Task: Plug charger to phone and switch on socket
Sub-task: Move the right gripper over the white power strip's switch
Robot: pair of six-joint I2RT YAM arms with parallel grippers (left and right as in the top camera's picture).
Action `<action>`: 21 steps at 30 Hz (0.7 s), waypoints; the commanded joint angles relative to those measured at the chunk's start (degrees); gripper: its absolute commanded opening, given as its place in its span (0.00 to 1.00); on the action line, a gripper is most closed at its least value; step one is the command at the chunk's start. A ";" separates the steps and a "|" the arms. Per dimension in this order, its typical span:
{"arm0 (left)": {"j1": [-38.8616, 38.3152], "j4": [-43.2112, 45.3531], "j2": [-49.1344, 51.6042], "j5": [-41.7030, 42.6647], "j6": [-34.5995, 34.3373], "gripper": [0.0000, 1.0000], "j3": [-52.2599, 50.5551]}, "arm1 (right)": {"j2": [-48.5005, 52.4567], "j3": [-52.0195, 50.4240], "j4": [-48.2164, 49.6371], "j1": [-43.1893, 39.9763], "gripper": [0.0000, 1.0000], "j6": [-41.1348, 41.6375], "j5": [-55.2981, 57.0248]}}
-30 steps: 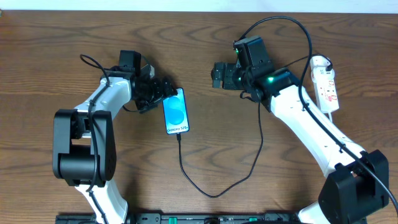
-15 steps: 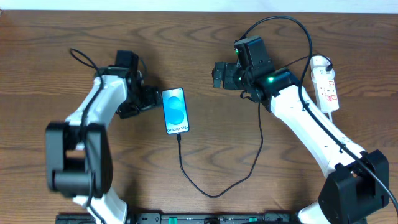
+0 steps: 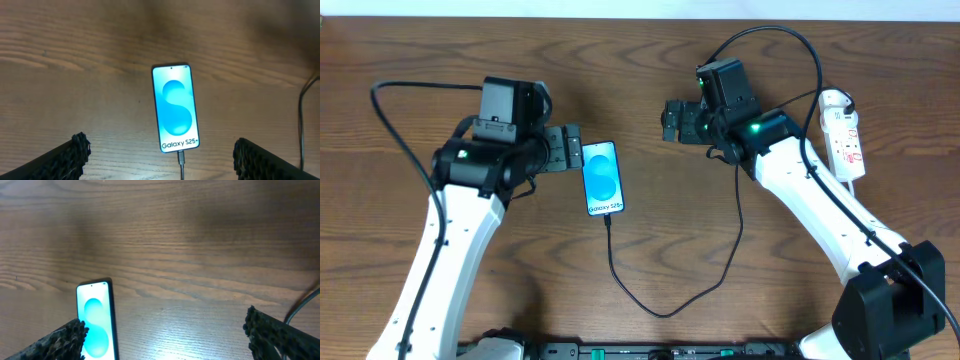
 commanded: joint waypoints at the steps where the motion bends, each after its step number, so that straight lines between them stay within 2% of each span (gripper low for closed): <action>1: -0.11 -0.17 -0.35 -1.18 1.01 0.94 1.14 | -1.01 0.50 -0.63 -0.22 0.99 -0.66 0.92; 7: -0.11 -0.17 -0.33 -1.18 0.98 0.94 0.92 | -1.01 0.48 -1.36 -0.02 0.99 -1.16 0.31; 10: -0.11 -0.17 -0.33 -1.18 0.98 0.94 0.92 | -1.01 0.74 -1.53 -0.63 0.99 -6.45 -5.05; 14: -0.11 -0.17 -0.33 -1.18 0.98 0.94 0.92 | -1.01 2.84 -5.44 -3.52 0.99 -8.44 -12.13; 18: -0.11 -0.17 -0.33 -1.18 1.01 0.94 0.92 | -1.01 10.27 -18.29 -11.15 0.99 -15.89 -21.05; 21: -0.11 -0.17 -0.33 -1.18 1.01 0.94 0.92 | -1.01 15.04 -25.11 -15.41 0.99 -19.54 -22.08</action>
